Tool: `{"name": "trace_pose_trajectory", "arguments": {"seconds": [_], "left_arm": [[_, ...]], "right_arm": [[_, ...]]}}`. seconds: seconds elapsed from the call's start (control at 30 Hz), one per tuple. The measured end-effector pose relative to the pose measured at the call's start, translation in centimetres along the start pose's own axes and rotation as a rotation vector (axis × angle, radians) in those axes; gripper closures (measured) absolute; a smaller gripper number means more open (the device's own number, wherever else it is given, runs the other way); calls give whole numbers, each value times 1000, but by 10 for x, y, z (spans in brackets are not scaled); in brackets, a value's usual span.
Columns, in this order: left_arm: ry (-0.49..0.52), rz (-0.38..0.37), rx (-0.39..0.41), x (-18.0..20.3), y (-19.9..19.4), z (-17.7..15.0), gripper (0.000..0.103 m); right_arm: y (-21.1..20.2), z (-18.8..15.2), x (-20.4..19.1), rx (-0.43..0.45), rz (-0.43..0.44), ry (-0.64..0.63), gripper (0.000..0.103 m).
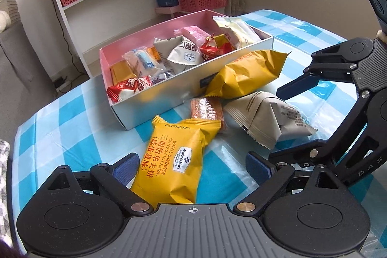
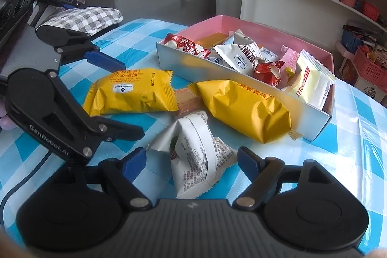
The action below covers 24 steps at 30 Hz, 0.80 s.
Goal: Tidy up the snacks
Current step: 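Grasp the yellow waffle pack with left gripper while right gripper grasps the white pack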
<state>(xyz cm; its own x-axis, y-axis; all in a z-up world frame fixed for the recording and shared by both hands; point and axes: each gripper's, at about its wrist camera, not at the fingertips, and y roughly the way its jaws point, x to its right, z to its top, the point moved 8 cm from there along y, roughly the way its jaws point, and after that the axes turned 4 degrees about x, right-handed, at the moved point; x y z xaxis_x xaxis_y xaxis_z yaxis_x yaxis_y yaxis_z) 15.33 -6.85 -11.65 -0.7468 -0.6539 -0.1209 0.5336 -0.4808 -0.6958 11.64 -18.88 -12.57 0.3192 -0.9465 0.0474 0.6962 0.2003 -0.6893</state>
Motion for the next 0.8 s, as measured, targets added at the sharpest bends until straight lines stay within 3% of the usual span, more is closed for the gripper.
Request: {"name": "trace_pose_trajectory", "arguments": {"seconds": [0.3, 0.4, 0.5, 0.67, 0.8], "left_arm": [[-146, -7, -3, -15, 13, 2, 11], [-175, 21, -45, -20, 22, -4, 20], [-188, 44, -52, -21, 22, -7, 29], [-241, 75, -63, -24, 16, -7, 57], [-279, 100, -71, -26, 12, -8, 63]], "right_arm": [[8, 0, -2, -21, -23, -28, 33], [14, 0, -3, -27, -52, -45, 34], [16, 1, -3, -32, -76, -63, 42], [16, 4, 0, -44, -83, -44, 49], [14, 7, -3, -43, -87, -47, 56]]}}
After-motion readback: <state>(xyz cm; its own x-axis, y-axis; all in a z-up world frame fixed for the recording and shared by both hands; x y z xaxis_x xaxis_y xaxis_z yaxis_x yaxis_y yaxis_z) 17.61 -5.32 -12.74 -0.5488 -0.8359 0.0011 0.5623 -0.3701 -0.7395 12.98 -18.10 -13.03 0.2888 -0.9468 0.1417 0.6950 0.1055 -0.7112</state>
